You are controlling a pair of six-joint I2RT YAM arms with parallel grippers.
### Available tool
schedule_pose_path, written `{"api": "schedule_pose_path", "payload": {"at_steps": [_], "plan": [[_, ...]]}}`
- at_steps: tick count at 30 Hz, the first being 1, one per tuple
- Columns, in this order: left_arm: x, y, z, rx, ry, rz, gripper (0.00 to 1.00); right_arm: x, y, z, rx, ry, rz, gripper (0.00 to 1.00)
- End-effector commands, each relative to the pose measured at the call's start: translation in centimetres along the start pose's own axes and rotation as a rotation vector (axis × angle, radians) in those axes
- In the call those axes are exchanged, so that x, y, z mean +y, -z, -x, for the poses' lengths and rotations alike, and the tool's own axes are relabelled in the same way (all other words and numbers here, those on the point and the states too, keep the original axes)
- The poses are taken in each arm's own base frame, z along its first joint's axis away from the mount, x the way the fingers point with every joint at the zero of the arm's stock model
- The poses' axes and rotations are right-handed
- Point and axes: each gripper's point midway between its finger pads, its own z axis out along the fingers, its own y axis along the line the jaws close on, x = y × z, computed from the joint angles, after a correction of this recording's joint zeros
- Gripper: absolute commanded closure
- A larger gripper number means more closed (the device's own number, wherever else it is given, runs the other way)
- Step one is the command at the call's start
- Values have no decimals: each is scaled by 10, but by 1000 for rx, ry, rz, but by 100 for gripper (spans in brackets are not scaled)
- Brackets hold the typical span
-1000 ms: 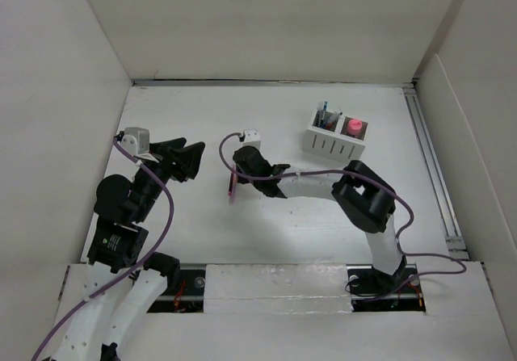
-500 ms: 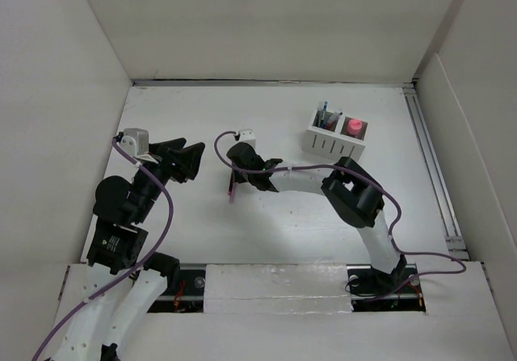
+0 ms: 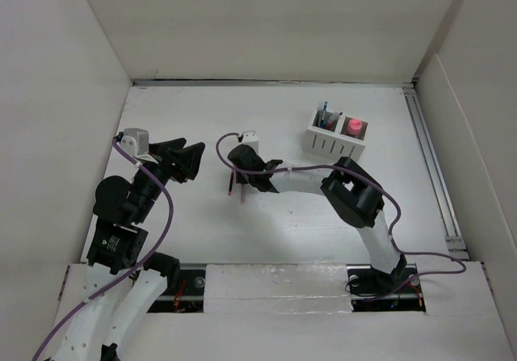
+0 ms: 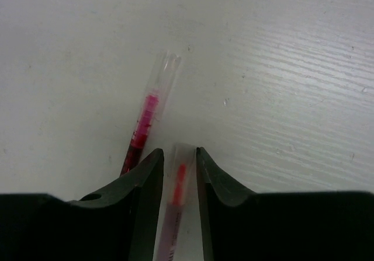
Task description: Organize the desk
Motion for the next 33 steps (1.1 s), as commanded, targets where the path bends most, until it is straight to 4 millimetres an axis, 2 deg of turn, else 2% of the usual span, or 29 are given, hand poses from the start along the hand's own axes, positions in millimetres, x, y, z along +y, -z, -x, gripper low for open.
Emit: {"api": "schedule_pose_path", "payload": {"at_steps": [1,5,8,10,12,14,15,16,18,19,20,21,22,23,25,26,29,30,32,33], "plan": [[-8,0,11,-40,-14,-35,46,-16,9,0,20,17,-39,64],[-8,0,11,-41,-12,-34,46,-25,5,-6,60,25,-50,69],[-7,0,12,-43,-14,-28,46,-25,6,-9,70,25,-45,81],[-7,0,13,-44,-14,-30,46,-24,8,-7,63,18,-43,93],[-7,1,12,-45,-14,-32,46,-32,11,0,37,3,-53,98],[-7,-1,11,-41,-12,-29,46,-32,26,30,-44,-36,-40,99],[-8,-1,12,-41,-12,-34,46,-38,31,38,-61,-49,-43,99],[-8,-1,11,-38,-12,-38,46,-47,43,66,-119,-89,-47,100],[-8,0,11,-39,-13,-38,46,-62,56,98,-200,-127,-61,100],[-8,0,12,-42,-13,-36,46,-86,59,119,-245,-159,-108,100],[-7,-1,10,-38,-12,-33,46,-96,74,144,-303,-187,-116,100],[-8,0,11,-39,-12,-35,46,-109,81,160,-343,-212,-138,100],[-7,-1,11,-38,-12,-33,46,-142,87,177,-387,-245,-213,100],[-8,0,11,-38,-14,-36,46,-155,105,209,-491,-291,-218,100],[-8,0,11,-41,-12,-34,46,-194,122,235,-592,-349,-309,100],[-7,0,11,-40,-14,-32,46,-222,138,256,-667,-395,-352,100],[-8,1,13,-44,-14,-35,46,-263,163,284,-813,-443,-448,99],[-8,0,12,-43,-14,-36,46,-284,168,290,-845,-454,-496,98],[-7,0,12,-44,-14,-29,46,-304,175,298,-880,-439,-574,98],[-7,0,13,-45,-16,-31,46,-310,171,301,-882,-430,-606,98]]}}
